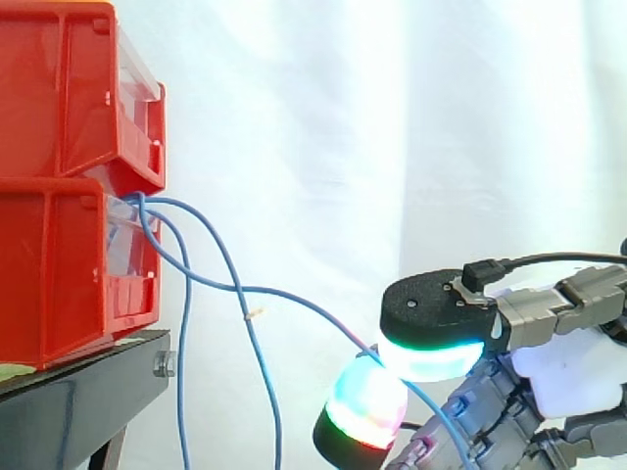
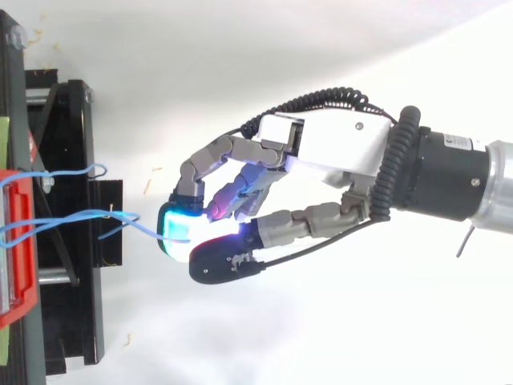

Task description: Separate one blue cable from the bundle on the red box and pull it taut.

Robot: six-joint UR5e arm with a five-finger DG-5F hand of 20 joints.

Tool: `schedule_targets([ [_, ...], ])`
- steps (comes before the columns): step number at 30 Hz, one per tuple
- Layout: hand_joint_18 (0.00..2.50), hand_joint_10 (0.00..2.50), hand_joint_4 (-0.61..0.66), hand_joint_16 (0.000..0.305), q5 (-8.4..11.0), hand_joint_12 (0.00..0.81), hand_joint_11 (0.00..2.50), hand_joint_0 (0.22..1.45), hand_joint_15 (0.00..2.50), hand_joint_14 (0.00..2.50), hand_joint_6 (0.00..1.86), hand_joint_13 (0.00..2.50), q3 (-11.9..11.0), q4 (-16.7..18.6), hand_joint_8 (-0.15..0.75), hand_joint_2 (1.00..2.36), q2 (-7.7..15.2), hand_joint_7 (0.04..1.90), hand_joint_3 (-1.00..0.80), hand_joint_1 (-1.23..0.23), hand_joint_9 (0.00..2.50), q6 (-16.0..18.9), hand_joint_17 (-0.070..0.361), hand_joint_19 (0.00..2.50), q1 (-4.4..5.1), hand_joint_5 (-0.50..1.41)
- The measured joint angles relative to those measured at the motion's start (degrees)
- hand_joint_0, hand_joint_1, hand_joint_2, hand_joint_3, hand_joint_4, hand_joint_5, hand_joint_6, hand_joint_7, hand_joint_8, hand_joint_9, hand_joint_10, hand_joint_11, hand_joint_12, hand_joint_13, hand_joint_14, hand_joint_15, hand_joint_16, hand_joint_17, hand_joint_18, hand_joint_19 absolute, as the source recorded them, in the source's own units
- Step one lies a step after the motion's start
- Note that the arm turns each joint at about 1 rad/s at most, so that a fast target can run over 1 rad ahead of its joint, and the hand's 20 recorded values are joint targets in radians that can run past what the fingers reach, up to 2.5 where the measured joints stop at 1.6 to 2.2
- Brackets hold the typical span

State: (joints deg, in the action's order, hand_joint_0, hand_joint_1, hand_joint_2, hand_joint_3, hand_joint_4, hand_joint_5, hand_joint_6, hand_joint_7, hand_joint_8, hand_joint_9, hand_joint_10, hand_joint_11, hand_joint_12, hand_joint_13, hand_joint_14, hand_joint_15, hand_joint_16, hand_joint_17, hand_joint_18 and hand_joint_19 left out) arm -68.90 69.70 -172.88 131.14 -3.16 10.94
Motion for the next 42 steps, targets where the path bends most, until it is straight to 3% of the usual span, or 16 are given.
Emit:
schedule_targets([
  [42,0.84,0.00,-0.02,0.069,0.02,0.457,0.04,0.59,0.37,0.01,0.87,0.84,0.05,0.00,0.313,1.04,0.00,0.90,-0.11,-0.78,0.92,0.00,0.155,0.50,0.41,0.00],
])
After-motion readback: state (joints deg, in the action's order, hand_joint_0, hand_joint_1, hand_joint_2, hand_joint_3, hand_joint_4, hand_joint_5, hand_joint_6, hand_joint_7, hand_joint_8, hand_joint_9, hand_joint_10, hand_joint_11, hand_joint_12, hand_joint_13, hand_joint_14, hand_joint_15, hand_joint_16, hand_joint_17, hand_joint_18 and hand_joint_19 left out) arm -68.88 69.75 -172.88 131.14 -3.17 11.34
